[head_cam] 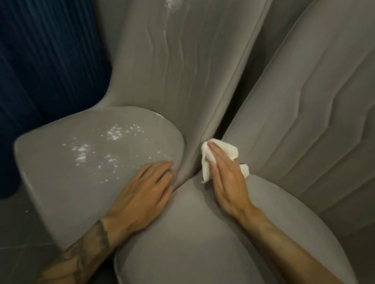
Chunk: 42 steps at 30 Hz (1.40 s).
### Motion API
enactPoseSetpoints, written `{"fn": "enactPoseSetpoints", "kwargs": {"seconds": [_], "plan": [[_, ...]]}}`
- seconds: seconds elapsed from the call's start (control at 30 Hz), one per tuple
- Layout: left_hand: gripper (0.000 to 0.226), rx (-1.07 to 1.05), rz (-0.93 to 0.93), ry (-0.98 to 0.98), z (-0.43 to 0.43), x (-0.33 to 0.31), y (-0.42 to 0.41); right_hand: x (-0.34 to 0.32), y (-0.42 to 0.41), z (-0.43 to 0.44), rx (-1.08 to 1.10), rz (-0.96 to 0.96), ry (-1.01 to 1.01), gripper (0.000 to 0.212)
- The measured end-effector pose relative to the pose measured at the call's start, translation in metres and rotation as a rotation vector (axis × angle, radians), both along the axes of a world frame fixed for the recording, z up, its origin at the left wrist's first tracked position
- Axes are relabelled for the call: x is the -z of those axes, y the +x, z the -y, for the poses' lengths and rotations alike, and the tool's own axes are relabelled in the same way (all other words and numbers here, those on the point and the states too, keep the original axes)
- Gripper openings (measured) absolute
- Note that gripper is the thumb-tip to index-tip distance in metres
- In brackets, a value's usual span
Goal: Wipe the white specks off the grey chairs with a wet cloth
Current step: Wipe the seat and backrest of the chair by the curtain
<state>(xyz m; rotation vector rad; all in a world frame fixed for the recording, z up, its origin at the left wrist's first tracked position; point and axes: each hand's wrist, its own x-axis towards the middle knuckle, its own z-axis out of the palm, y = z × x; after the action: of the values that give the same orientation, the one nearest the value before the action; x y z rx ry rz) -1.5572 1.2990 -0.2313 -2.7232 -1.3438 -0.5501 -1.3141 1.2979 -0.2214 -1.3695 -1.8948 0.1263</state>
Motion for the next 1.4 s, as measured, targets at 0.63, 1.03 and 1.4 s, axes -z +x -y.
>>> {"fn": "enactPoseSetpoints", "kwargs": {"seconds": [0.63,1.03,1.4], "plan": [[0.048,-0.465,0.203,-0.08,0.002,0.032,-0.165,0.011,-0.163,-0.093,0.12,0.463,-0.523,0.053],[0.054,-0.467,0.208,-0.131,0.001,0.031,-0.167,0.011,-0.157,-0.106,0.364,0.579,-0.486,0.052],[0.059,-0.366,0.12,-0.219,-0.08,0.001,-0.228,0.022,-0.156,-0.105,0.146,0.502,-0.583,0.057]]}}
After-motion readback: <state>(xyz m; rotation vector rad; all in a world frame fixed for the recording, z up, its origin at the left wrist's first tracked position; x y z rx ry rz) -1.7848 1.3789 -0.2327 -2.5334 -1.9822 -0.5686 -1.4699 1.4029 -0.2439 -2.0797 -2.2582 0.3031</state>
